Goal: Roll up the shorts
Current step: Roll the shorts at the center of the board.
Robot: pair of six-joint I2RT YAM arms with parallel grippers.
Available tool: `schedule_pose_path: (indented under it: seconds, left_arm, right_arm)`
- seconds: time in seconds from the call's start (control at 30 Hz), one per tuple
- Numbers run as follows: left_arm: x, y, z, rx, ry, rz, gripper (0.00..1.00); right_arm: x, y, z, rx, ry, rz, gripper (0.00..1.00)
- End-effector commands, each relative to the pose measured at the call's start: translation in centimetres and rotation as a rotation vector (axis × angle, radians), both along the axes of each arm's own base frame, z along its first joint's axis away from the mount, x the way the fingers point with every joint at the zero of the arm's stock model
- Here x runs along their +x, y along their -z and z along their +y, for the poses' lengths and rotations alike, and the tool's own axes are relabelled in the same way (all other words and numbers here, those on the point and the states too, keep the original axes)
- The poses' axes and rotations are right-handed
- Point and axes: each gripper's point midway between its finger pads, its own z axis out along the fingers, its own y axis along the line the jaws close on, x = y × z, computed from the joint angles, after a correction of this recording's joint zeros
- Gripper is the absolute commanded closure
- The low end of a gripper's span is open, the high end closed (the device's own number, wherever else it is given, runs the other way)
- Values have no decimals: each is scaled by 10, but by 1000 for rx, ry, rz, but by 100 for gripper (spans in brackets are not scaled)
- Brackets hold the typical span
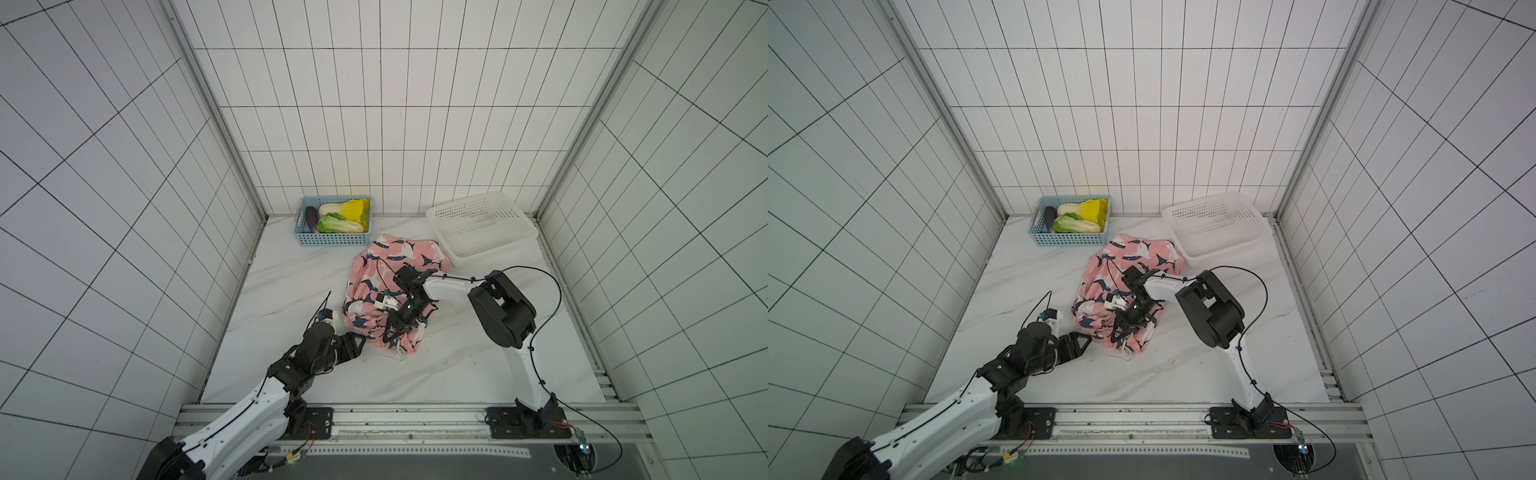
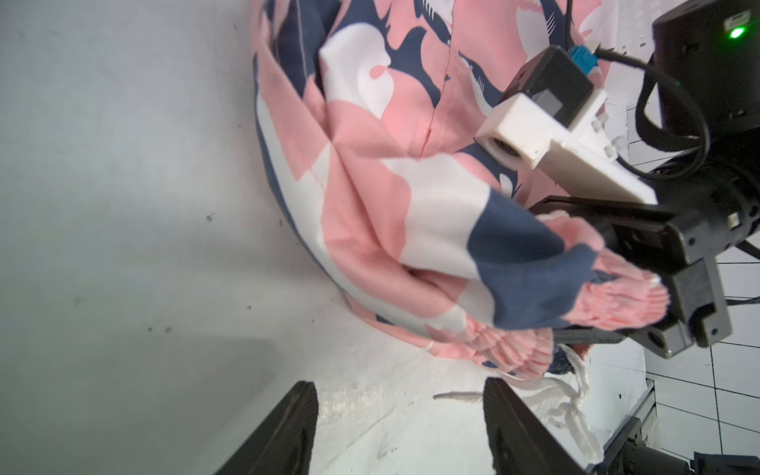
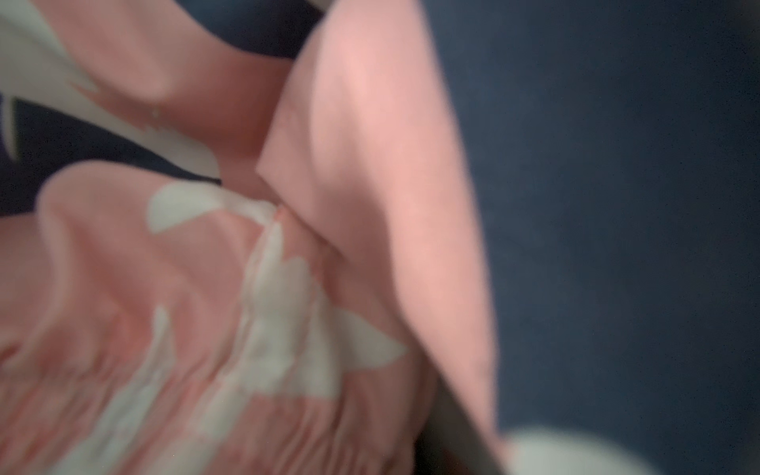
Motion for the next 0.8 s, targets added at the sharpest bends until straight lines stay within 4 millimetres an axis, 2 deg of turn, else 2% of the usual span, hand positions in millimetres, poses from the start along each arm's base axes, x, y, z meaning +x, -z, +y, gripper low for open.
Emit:
schedule_pose_path:
  seconds: [0.0, 0.27, 0.43, 0.67, 0.77]
  left_arm:
    - [22, -17, -2, 8, -16, -139, 30]
    - [44, -14, -7, 70, -17, -164, 29]
    - [58, -2, -2, 107, -75, -153, 29]
    - [75, 8, -6, 100, -117, -125, 29]
    - [80, 17, -7, 50, -138, -85, 29]
  right_arm:
    - [8, 5, 0, -9, 14, 3, 100]
    - [6, 7, 1, -4, 16, 14, 100]
    - [3, 10, -1, -7, 17, 29, 100]
    - [-1, 16, -1, -15, 12, 49, 100]
    - [-3, 17, -2, -16, 7, 48, 100]
